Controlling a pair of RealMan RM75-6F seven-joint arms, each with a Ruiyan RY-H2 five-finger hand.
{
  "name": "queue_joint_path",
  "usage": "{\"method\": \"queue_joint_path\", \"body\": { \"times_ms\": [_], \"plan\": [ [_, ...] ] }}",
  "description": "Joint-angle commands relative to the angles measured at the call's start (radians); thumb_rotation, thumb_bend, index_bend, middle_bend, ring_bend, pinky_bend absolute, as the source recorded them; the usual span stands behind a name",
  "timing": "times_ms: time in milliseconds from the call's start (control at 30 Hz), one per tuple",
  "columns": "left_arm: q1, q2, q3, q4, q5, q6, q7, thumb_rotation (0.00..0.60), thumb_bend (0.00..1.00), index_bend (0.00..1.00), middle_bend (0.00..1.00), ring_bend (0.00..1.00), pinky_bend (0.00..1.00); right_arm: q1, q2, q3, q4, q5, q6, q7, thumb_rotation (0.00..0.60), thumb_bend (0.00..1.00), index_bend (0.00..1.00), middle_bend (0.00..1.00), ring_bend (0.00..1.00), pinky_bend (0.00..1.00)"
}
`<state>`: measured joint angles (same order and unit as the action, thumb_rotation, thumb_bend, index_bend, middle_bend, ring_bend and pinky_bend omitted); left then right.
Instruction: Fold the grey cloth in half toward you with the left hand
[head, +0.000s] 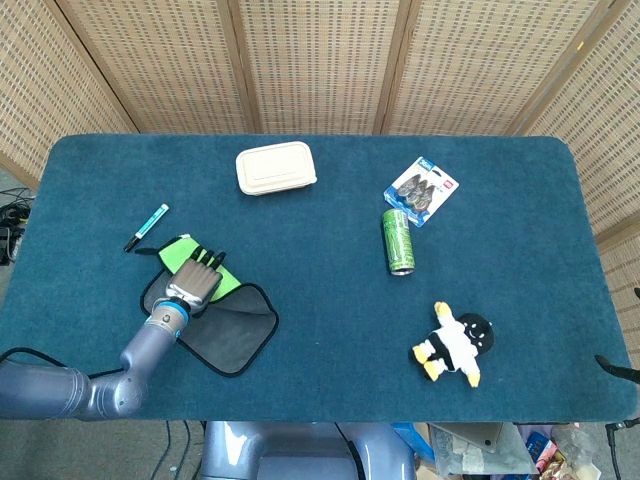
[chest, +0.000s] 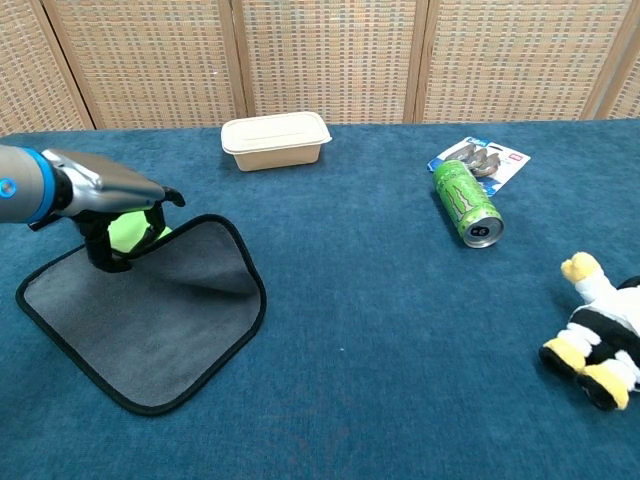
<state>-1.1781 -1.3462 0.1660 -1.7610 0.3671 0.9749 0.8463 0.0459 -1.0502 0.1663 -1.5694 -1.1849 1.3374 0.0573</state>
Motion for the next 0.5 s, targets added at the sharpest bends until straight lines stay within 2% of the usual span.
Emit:
{"method": "queue_joint_path", "body": {
  "times_ms": [33, 333, 500],
  "plan": [
    [0.022, -0.002, 0.012, -0.012, 0.022, 0.013, -0.009, 0.600, 0.60, 0.60, 0.00, 0.00, 0.00, 0.000, 0.001, 0.000, -0.001, -0.002, 0.000, 0.002, 0.600, 0.00, 0.00, 0.00, 0.00, 0.00],
    [0.090, 0.004, 0.041, -0.061, 0.124, 0.055, -0.027, 0.600, 0.60, 0.60, 0.00, 0.00, 0.00, -0.002, 0.007, -0.003, -0.008, -0.014, 0.006, 0.013, 0.600, 0.00, 0.00, 0.00, 0.00, 0.00],
    [0.103, 0.006, 0.039, -0.076, 0.133, 0.064, -0.021, 0.600, 0.60, 0.60, 0.00, 0.00, 0.00, -0.003, 0.009, -0.004, -0.012, -0.017, 0.008, 0.016, 0.600, 0.00, 0.00, 0.00, 0.00, 0.00]
  ]
}}
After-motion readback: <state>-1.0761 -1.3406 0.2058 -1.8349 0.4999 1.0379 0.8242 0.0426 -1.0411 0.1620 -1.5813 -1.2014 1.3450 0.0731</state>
